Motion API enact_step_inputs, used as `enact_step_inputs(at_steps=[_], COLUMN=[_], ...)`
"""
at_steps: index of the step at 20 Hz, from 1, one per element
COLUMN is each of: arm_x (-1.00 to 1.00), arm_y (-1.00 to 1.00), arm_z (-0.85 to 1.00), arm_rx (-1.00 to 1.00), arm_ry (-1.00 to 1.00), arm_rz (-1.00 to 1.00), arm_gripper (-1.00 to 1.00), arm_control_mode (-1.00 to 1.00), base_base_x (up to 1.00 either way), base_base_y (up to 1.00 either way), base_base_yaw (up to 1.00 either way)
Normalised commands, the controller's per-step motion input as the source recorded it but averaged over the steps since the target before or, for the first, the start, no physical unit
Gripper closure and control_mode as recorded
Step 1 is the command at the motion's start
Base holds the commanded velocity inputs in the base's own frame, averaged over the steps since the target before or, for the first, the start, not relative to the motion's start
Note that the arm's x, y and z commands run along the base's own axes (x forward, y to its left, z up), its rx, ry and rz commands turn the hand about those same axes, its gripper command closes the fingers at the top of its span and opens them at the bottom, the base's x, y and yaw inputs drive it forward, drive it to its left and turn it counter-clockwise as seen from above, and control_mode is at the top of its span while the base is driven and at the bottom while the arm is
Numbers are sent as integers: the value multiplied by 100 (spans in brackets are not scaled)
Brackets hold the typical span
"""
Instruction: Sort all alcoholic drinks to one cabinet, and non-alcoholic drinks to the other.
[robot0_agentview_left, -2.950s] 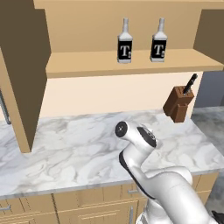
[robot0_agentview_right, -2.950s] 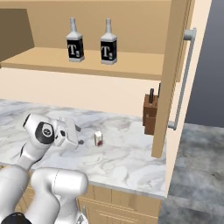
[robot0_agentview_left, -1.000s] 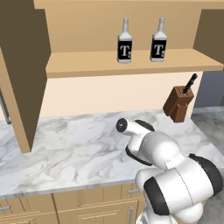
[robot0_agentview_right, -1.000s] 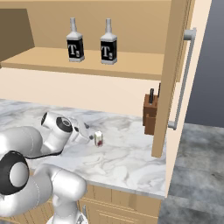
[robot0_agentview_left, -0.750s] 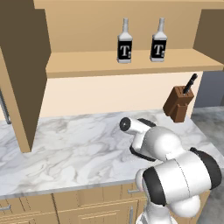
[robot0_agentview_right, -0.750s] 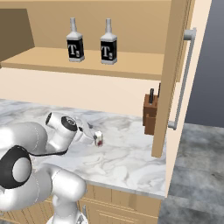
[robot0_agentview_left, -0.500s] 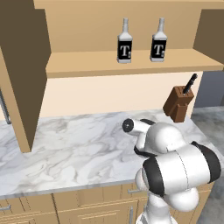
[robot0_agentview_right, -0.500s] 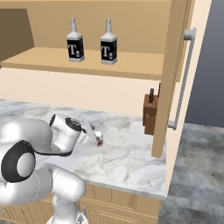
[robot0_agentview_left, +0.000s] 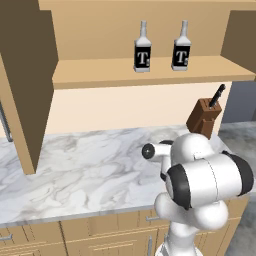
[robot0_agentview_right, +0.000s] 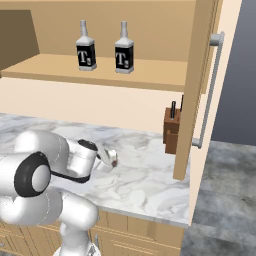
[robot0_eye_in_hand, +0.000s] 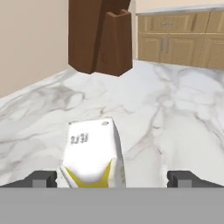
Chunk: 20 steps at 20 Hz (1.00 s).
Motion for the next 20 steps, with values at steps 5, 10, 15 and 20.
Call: enact_step_inputs(at_steps=[5, 10, 15, 20], arm_x=[9, 6, 4, 2], arm_y=[2, 0, 0, 0], arm_z=[-12, -10, -13, -4], arm_rx=[0, 0, 0, 0], arm_ry=[0, 0, 0, 0], arm_rz=[2, 4, 5, 2], arm_gripper=[100, 100, 100, 100], arm_control_mode=[-100, -100, -100, -100], base_base_x=[0, 0, 0, 0], base_base_y=[0, 0, 0, 0], base_base_yaw=[0, 0, 0, 0])
